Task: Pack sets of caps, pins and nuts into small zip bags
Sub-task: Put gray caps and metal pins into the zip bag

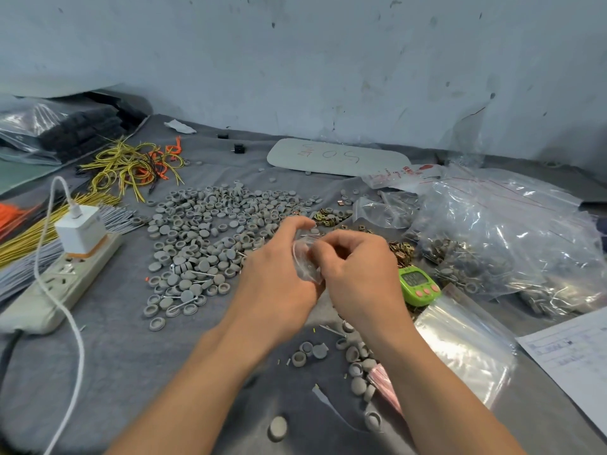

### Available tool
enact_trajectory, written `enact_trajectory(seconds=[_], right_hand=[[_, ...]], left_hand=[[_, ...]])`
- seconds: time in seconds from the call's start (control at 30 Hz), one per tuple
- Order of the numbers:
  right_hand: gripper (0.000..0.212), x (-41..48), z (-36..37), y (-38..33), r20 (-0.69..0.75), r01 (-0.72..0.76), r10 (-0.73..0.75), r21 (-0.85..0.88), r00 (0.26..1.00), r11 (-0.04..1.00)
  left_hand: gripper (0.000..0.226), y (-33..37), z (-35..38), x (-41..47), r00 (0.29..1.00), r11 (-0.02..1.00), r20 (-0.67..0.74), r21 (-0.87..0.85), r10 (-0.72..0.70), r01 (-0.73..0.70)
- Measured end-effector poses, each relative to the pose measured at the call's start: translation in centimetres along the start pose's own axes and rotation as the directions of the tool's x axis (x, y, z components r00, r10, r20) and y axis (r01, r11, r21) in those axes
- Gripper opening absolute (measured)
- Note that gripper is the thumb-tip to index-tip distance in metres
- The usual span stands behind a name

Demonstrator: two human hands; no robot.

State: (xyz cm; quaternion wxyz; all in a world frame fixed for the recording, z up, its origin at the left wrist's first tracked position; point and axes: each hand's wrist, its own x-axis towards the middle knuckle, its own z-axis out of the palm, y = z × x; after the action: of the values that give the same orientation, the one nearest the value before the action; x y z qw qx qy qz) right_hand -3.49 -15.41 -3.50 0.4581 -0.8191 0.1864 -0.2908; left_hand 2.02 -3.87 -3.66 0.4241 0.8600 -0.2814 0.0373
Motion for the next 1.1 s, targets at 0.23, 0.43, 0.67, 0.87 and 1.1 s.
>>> enact_trajectory(seconds=[0.23, 0.43, 0.67, 0.87, 1.1], right_hand=[[0.022, -0.5, -0.2, -0.3, -0.028, 0.094, -0.093, 0.061, 0.995, 0.994], [0.024, -0.6, -2.8, 0.8, -0.021, 0.048, -0.049, -0.035, 0.999, 0.998], [0.009, -3.2, -2.1, 1.2, 0.552, 0.187, 0.180, -0.543, 0.814, 0.819], [0.007, -3.6, -1.7, 1.2, 0.530, 0.188, 0.163, -0.545, 0.832, 0.817], [0.013, -2.1, -3.1, 1.1, 0.347, 0.094, 0.092, -0.484, 0.933, 0.870]], left_hand=[[0.065, -0.4, -0.2, 0.1, 1.000, 1.000, -0.005, -0.027, -0.005, 0.005], [0.058, -1.6, -1.5, 0.8, 0.977, 0.963, -0.166, -0.253, -0.135, 0.090], [0.061, -2.6, -2.4, 1.3, 0.945, 0.928, -0.255, -0.356, -0.206, 0.107], [0.063, -2.2, -2.3, 1.0, 0.961, 0.946, -0.220, -0.310, -0.166, 0.093], [0.065, -1.7, -2.3, 0.7, 0.973, 0.970, -0.200, -0.233, -0.114, 0.066]])
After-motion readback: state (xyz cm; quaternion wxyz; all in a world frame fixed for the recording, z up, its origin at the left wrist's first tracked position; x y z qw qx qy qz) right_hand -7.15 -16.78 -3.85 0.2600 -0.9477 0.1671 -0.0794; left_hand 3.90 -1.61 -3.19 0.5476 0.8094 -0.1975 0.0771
